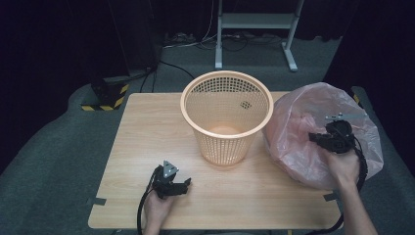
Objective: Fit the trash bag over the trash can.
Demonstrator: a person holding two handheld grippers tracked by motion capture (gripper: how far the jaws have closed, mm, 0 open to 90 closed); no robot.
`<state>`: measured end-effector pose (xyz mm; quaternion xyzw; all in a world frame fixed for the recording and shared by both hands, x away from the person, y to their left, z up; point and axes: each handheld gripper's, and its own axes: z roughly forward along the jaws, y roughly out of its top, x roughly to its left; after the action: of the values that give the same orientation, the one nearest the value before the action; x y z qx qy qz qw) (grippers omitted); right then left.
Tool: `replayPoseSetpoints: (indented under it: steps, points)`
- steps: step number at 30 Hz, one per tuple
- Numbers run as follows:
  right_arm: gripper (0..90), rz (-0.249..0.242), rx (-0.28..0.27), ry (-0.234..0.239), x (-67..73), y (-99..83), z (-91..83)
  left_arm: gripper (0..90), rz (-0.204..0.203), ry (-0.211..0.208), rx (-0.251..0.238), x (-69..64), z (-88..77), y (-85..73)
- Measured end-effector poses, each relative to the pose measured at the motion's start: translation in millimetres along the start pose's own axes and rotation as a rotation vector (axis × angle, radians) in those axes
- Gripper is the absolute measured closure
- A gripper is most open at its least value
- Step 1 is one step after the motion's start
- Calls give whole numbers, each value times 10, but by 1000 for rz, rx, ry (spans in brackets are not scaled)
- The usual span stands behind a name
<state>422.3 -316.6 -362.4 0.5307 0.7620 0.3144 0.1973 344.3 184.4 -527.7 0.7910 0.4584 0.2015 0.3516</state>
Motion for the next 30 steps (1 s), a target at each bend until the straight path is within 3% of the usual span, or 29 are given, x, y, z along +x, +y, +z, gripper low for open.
replayPoseSetpoints:
  steps: [30]
  points:
    - [872,1,-58,39,-67,43,-415,189,1,6,2,4,0,1]
